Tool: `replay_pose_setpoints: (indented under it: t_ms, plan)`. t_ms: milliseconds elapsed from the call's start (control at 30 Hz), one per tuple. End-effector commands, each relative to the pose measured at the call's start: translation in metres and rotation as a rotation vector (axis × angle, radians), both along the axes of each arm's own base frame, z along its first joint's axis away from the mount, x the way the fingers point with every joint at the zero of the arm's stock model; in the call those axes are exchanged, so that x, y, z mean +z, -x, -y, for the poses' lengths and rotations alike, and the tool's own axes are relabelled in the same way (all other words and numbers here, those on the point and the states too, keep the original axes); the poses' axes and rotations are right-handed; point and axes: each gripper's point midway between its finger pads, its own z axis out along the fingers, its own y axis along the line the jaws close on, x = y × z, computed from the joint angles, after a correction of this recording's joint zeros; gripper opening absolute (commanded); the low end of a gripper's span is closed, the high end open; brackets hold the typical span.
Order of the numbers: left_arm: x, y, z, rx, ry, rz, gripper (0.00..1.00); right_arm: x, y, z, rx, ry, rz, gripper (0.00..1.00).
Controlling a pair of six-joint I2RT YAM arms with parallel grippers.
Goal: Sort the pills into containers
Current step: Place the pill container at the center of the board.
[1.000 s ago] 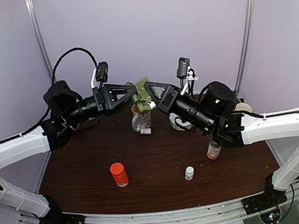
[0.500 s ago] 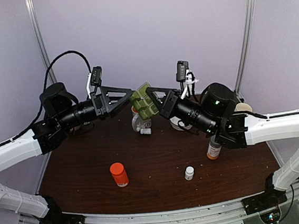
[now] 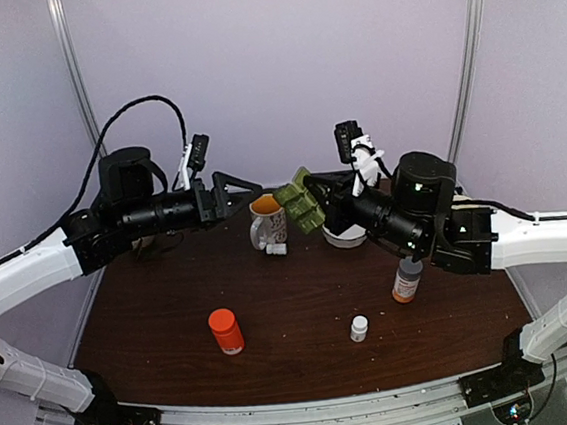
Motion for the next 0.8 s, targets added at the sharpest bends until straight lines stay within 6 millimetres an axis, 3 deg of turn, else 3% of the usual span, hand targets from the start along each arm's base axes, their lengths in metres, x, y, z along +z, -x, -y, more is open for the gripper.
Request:
replay_pose_setpoints:
  t_ms: [0, 233, 333, 600, 767]
  plan:
    - [0.016, -0.002, 0.001, -0.042, -0.087, 0.088, 0.93, -0.012, -0.003, 0.01, -0.034, 0.142, 0.031, 0.0]
    - [0.006, -0.022, -0.038, 0.049, -0.209, 0.096, 0.92, -0.066, -0.004, -0.004, 0.018, 0.171, -0.02, 0.0]
    - [-0.003, -0.027, -0.053, 0.107, -0.27, 0.087, 0.92, -0.094, -0.005, -0.019, 0.059, 0.198, -0.052, 0.0]
    - [-0.026, -0.024, -0.065, 0.125, -0.338, 0.086, 0.93, -0.167, -0.011, -0.055, 0.046, 0.276, -0.07, 0.0]
    - [-0.028, -0.023, -0.075, 0.162, -0.364, 0.102, 0.93, -0.198, -0.02, -0.067, -0.006, 0.258, -0.086, 0.0]
